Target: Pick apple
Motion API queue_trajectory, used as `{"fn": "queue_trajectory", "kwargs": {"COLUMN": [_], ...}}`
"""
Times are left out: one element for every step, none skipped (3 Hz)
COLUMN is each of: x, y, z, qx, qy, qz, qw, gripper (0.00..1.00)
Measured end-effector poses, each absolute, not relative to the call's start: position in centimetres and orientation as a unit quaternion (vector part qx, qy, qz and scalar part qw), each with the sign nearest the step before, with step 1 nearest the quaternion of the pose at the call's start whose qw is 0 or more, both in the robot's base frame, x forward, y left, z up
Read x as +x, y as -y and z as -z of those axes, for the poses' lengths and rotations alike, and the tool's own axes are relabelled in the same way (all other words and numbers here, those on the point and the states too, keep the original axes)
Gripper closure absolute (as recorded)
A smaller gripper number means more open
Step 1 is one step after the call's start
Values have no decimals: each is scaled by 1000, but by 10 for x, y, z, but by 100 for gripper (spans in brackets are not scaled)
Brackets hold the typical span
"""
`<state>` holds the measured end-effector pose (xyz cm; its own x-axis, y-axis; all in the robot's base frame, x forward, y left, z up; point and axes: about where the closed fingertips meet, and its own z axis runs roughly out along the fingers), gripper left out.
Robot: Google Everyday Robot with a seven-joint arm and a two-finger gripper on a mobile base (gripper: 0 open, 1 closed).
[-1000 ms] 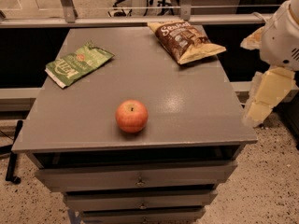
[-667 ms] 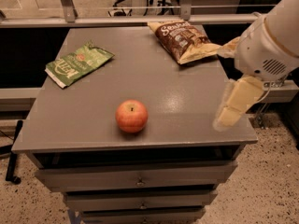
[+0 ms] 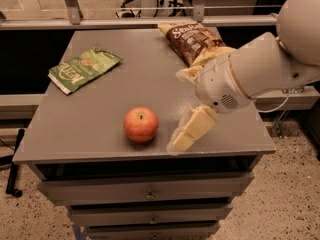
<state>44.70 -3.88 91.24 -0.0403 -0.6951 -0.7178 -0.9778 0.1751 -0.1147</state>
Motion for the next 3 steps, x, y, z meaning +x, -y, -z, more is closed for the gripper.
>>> {"fn": "queue_trajectory", "kwargs": {"x": [448,447,448], "y": [5,-32,-48], "z": [-896,-873,-863], "qx": [-603,-598,-592], "qy": [-664,-642,-635], "qz": [-255,-292,-307], "qw": [361,381,390], "gripper": [0,0,0]}}
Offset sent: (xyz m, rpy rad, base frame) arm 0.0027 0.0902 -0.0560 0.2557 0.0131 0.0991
